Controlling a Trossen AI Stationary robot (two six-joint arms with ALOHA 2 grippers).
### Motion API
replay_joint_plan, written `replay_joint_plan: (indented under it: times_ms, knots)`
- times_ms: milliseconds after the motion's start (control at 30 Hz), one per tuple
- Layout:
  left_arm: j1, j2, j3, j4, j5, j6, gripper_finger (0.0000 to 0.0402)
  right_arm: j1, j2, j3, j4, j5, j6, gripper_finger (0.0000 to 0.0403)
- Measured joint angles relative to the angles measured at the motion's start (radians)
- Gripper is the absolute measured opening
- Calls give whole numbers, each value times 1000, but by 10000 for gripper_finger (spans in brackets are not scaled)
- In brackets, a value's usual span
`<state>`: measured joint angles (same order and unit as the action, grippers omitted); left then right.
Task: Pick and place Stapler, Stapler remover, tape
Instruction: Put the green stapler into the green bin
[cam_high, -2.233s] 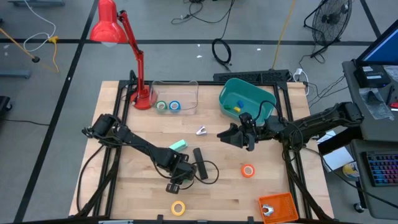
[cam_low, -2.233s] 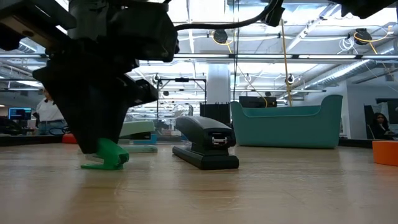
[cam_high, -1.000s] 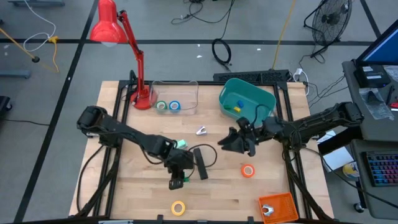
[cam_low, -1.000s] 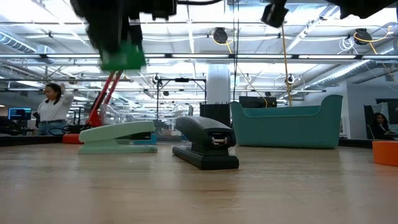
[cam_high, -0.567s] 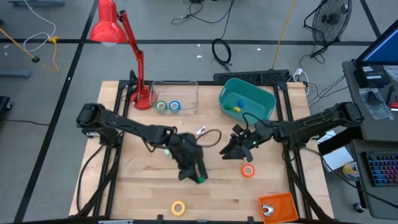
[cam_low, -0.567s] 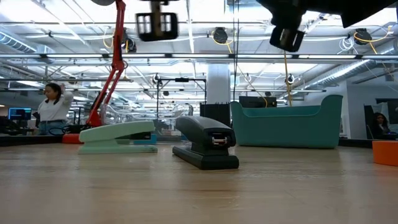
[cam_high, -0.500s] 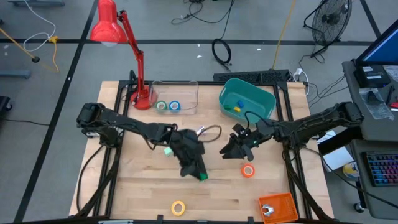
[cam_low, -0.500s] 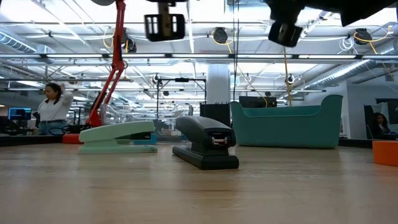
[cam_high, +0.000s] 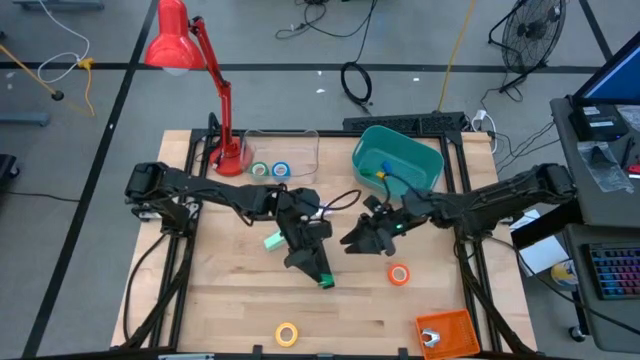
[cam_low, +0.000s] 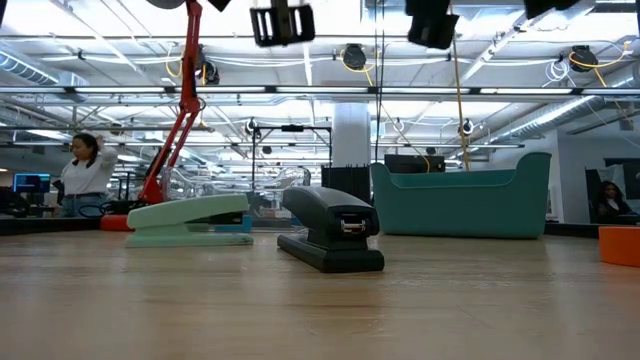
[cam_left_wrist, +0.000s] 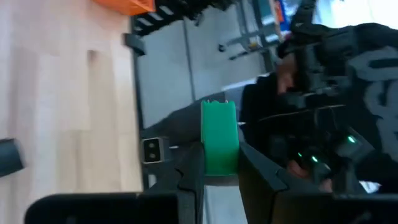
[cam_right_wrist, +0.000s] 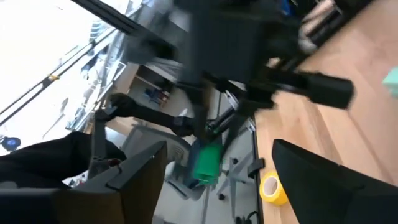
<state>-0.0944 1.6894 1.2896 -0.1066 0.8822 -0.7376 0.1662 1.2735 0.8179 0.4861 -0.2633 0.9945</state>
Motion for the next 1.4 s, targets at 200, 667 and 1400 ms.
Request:
replay_joint_plan:
  times_ms: [200, 667, 1400]
  knots:
    - [24, 0, 34, -11, 95, 14, 68, 26, 139, 72, 19, -3, 38, 288]
    - [41, 0, 33, -187, 122, 174, 68, 85, 286, 175, 91, -25, 75, 277]
    - [62, 0, 32, -258, 126, 222, 68, 91, 345, 174, 162, 27, 112, 210]
